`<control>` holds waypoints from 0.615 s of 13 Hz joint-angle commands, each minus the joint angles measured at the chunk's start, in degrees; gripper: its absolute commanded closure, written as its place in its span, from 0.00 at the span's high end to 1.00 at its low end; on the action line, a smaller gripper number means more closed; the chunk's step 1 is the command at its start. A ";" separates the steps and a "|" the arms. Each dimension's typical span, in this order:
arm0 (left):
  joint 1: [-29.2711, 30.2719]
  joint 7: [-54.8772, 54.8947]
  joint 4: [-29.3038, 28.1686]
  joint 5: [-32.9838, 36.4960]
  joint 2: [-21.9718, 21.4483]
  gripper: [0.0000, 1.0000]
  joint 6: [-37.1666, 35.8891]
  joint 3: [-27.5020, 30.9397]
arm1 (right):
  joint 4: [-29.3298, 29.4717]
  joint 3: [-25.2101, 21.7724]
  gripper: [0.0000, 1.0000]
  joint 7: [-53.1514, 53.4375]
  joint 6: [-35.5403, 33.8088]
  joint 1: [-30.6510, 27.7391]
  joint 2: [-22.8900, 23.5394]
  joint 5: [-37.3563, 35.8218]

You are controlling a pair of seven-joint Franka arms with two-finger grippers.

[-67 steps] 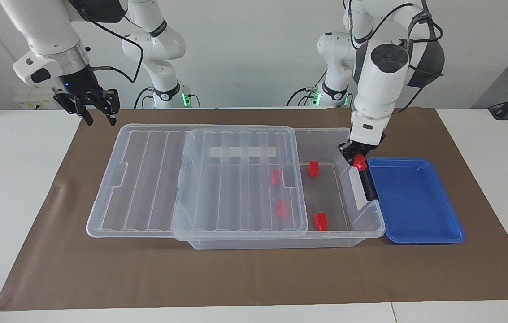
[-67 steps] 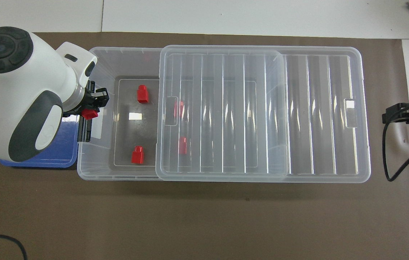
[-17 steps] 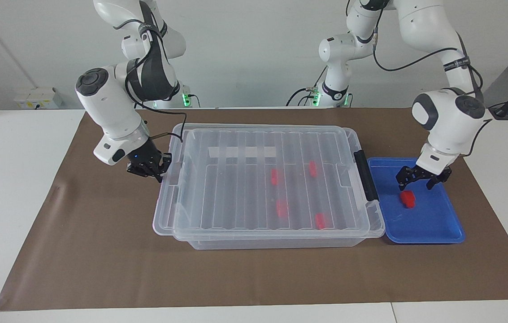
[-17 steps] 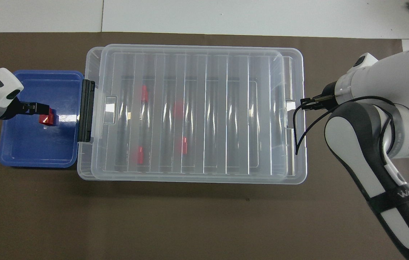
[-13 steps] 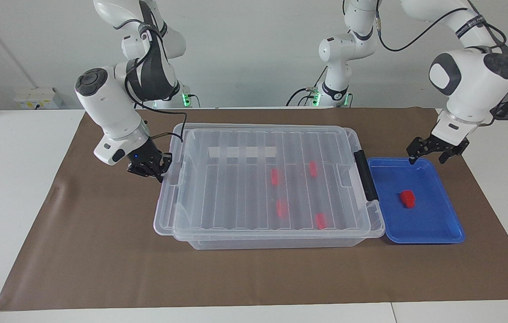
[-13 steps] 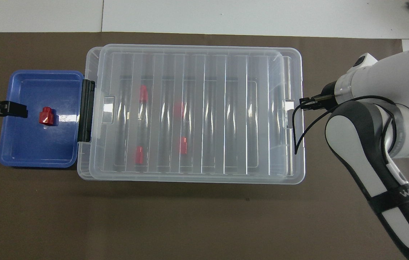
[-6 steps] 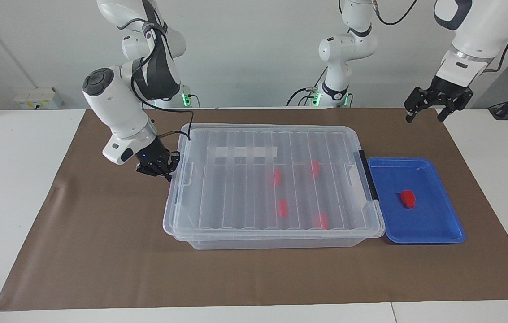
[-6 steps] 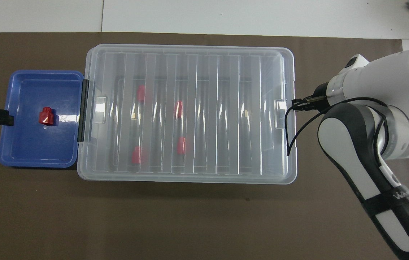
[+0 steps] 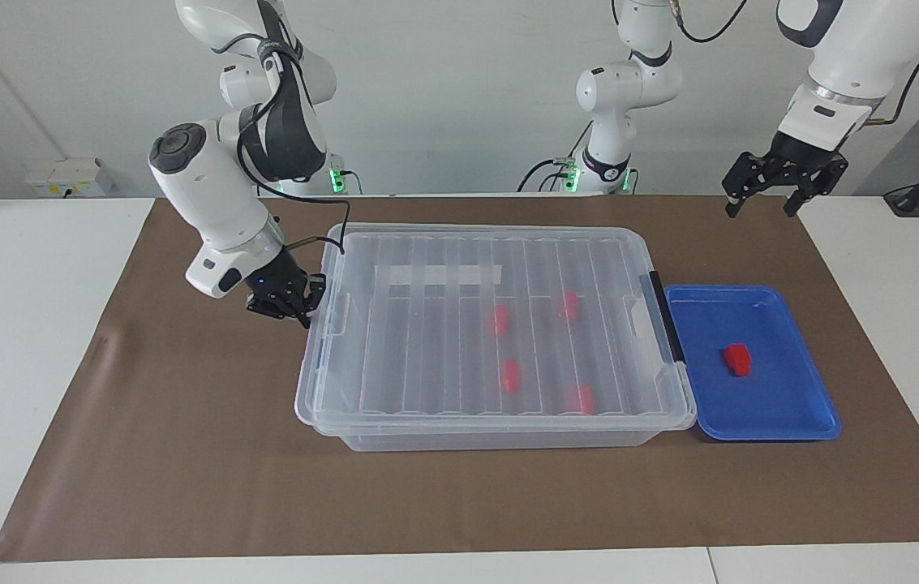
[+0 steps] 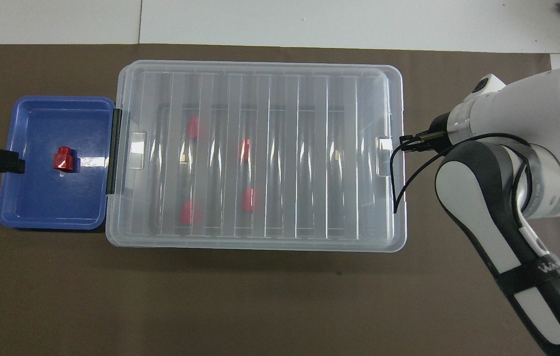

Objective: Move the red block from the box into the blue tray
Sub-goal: 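Slide the clear lid closed with the right gripper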

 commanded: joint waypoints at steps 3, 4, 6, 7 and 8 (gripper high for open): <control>-0.54 -5.26 1.02 -2.74 0.01 1.00 -1.36 0.63 | 2.90 -0.11 0.00 1.30 -6.00 -2.42 -3.48 -12.77; -0.63 -5.27 1.02 -2.75 0.01 1.00 -1.45 0.45 | 4.21 -0.29 0.00 1.47 -8.46 -3.22 -4.18 -12.96; -1.33 -5.18 0.84 -2.22 -0.08 1.00 -2.41 -0.42 | 7.11 -0.29 0.65 1.65 -13.99 -5.59 -5.76 -12.96; -1.42 -5.18 0.67 -2.13 -0.08 1.00 -2.16 -0.51 | 8.17 -0.29 1.00 1.91 -16.54 -6.38 -6.56 -12.96; -1.42 -5.18 0.49 -2.13 -0.08 1.00 -1.81 -0.52 | 9.57 -0.38 1.00 3.48 -19.70 -7.17 -7.09 -12.87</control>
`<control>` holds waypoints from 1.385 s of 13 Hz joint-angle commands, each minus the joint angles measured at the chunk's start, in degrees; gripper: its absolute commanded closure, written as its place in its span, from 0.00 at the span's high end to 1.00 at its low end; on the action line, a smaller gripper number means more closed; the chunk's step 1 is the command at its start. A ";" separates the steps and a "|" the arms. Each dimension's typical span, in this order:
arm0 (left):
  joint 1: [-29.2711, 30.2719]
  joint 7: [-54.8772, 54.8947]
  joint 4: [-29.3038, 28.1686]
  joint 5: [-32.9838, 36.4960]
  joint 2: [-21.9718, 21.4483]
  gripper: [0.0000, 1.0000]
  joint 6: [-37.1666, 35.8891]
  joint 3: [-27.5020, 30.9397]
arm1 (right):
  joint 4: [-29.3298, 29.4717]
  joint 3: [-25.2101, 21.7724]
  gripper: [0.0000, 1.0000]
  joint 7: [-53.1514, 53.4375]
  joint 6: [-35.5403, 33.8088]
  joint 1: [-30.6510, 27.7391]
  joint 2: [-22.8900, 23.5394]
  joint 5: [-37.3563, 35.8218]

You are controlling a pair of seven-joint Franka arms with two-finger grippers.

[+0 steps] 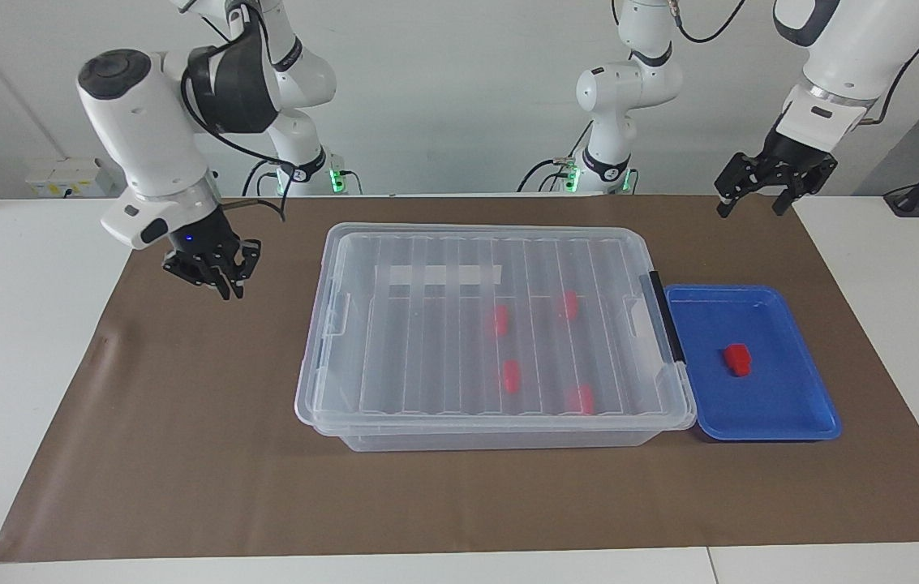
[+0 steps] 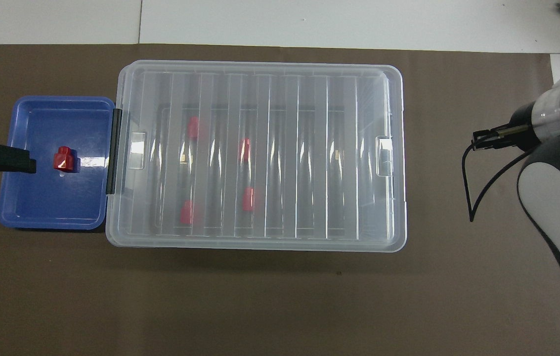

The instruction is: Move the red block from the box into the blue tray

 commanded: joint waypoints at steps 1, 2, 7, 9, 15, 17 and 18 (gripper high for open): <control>-0.78 -0.47 0.64 -0.25 -0.07 1.00 -1.09 0.25 | 4.09 0.27 1.00 6.54 -8.30 -1.66 -1.11 -1.18; -0.87 -0.11 0.82 -0.25 -0.07 1.00 -1.18 0.25 | 5.76 0.27 1.00 10.14 -11.64 -1.67 -1.54 -1.35; -0.52 5.52 0.82 -0.25 -0.07 1.00 -1.09 0.69 | 6.66 0.53 1.00 13.96 -18.53 -1.67 -4.27 -0.48; -0.60 5.51 0.82 -0.25 -0.07 1.00 -1.35 0.78 | 6.66 0.62 1.00 12.21 -17.92 -1.23 -4.19 -0.65; -0.34 3.67 0.82 -0.16 -0.07 1.00 -1.97 0.86 | 6.66 0.71 1.00 10.09 -17.65 -1.40 -4.19 -3.20; -0.08 3.67 0.73 -0.08 -0.16 1.00 -1.88 0.78 | 6.66 0.71 1.00 9.91 -17.65 -1.58 -4.19 -3.11; -0.08 3.76 0.30 -0.07 -0.25 1.00 -1.53 0.69 | 6.66 0.71 1.00 9.56 -17.74 -1.67 -4.19 -3.02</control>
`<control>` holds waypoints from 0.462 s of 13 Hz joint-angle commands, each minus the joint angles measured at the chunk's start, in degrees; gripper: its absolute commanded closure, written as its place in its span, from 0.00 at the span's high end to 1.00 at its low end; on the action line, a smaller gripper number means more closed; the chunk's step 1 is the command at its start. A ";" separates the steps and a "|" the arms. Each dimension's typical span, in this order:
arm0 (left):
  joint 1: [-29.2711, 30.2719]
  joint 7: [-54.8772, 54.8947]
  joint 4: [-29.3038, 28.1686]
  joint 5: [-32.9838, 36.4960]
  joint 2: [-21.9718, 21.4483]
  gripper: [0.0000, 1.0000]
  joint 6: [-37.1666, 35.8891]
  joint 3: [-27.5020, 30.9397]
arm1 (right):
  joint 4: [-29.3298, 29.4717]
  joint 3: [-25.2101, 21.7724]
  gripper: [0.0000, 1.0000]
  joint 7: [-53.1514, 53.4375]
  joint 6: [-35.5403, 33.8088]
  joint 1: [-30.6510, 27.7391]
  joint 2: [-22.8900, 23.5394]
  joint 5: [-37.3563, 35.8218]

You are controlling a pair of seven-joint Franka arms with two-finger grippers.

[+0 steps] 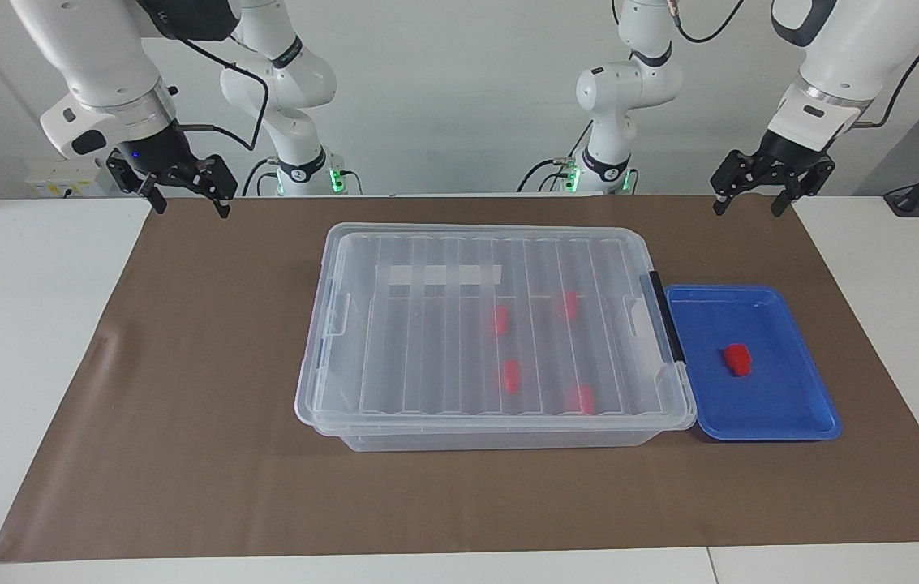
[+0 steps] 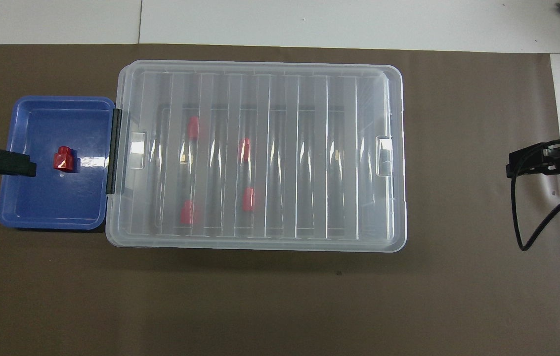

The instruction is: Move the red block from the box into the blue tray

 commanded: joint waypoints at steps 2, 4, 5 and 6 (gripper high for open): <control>0.14 -0.46 0.20 -0.08 -0.60 1.00 -1.38 0.33 | -0.28 0.57 1.00 -1.60 0.23 -0.57 -0.34 -1.09; 0.14 -0.46 0.12 -0.08 -0.60 1.00 -1.21 0.51 | -0.28 0.57 1.00 -1.51 0.23 -0.57 -0.34 -1.09; 0.14 -0.37 0.20 -0.08 -0.60 1.00 -1.21 0.51 | -0.28 0.57 1.00 -1.51 0.31 -0.57 -0.34 -1.01; 0.14 -0.46 0.20 -0.08 -0.60 1.00 -0.95 0.51 | -0.28 0.57 1.00 -1.42 0.31 -0.57 -0.34 -0.74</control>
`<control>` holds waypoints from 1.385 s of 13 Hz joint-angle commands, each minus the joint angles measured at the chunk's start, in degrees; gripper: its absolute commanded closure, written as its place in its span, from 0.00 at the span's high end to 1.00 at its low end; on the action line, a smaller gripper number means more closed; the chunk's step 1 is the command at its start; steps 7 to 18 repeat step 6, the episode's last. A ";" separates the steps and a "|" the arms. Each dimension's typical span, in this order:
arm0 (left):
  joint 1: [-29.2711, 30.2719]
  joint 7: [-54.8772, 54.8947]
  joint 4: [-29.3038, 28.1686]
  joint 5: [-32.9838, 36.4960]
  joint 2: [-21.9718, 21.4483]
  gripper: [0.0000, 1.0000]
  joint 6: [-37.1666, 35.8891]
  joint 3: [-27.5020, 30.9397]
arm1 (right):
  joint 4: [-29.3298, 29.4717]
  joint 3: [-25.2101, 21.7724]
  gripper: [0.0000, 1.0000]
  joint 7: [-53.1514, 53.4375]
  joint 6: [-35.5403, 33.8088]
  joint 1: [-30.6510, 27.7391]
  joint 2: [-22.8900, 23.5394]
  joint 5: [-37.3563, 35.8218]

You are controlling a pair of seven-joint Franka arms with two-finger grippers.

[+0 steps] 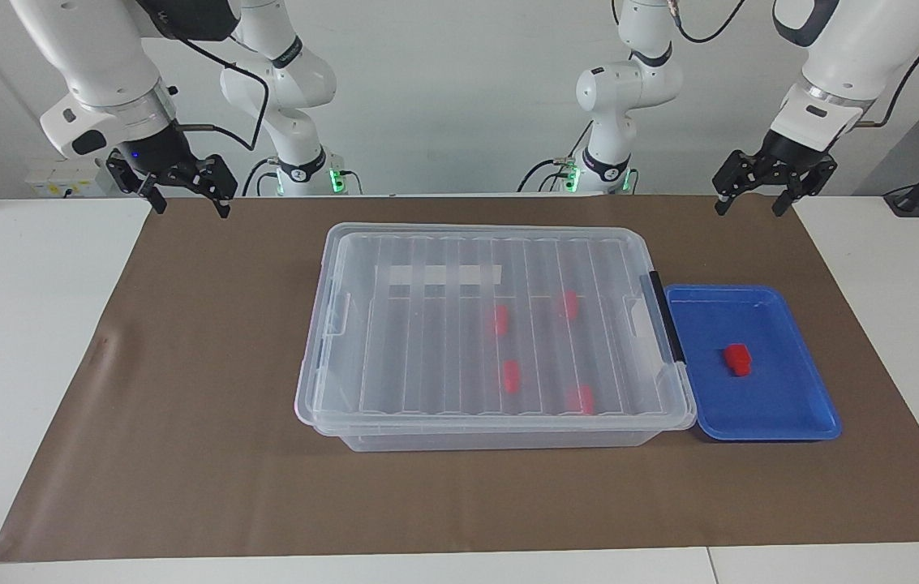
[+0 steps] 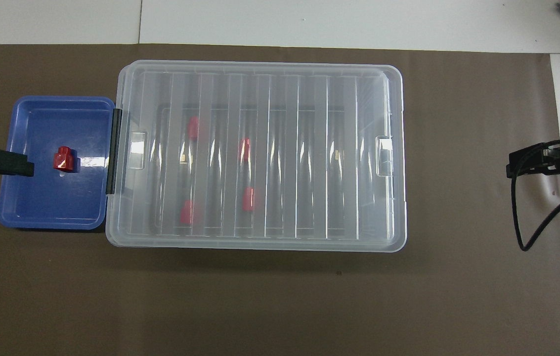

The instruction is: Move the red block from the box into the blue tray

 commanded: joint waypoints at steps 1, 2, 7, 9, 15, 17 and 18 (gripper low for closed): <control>0.16 -0.44 0.12 0.01 -0.59 1.00 -0.84 0.22 | -0.28 0.57 1.00 -1.31 0.31 -0.57 -0.34 -0.74; 0.16 -0.35 0.11 0.53 -0.59 1.00 -0.84 0.39 | -0.36 0.57 1.00 -1.22 0.31 -0.57 -0.34 -0.65; 0.16 -0.62 0.11 1.59 -0.59 1.00 -1.10 0.39 | -0.37 0.57 1.00 -1.40 0.31 -0.57 -0.34 -0.65; 0.16 -0.62 0.11 1.59 -0.59 1.00 -1.10 0.39 | -0.37 0.57 1.00 -1.40 0.31 -0.57 -0.34 -0.65; 0.16 -0.62 0.11 1.59 -0.59 1.00 -1.10 0.39 | -0.37 0.57 1.00 -1.40 0.31 -0.57 -0.34 -0.65; 0.16 -0.62 0.11 1.59 -0.59 1.00 -1.10 0.39 | -0.37 0.57 1.00 -1.40 0.31 -0.57 -0.34 -0.65; 0.16 -0.62 0.11 1.59 -0.59 1.00 -1.10 0.39 | -0.37 0.57 1.00 -1.40 0.31 -0.57 -0.34 -0.65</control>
